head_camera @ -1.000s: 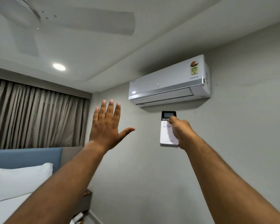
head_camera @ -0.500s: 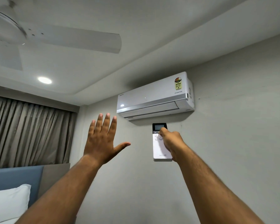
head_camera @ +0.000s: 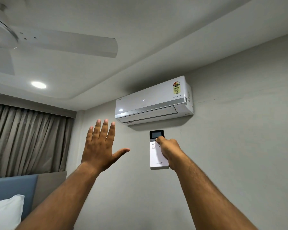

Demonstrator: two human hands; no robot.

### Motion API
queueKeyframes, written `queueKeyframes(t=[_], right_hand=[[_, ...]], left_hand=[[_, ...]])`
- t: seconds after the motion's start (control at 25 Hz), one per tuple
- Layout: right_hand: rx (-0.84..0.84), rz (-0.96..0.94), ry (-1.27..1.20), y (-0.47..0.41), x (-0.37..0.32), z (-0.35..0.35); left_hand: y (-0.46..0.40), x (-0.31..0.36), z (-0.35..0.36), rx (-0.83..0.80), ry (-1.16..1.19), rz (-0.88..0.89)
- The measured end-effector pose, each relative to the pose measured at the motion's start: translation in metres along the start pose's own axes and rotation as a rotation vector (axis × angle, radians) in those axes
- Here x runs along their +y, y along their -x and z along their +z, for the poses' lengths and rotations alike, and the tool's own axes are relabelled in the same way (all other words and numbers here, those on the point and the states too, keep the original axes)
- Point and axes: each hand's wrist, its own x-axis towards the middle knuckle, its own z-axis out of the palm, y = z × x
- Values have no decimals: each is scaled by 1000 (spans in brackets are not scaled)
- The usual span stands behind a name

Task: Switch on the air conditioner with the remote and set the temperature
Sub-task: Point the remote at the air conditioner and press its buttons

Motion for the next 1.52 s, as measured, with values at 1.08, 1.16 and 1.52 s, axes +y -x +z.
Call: queueKeyframes(t=[1.08,1.16,1.52], right_hand=[[-84,22,-97,0,7,13],[-103,19,-111,0,8,14],[-121,22,-125,0,11,19]], left_hand=[[15,-15,4,9,67,-64],[15,-16,4,7,64,-68],[20,-22,8,1,62,-81]])
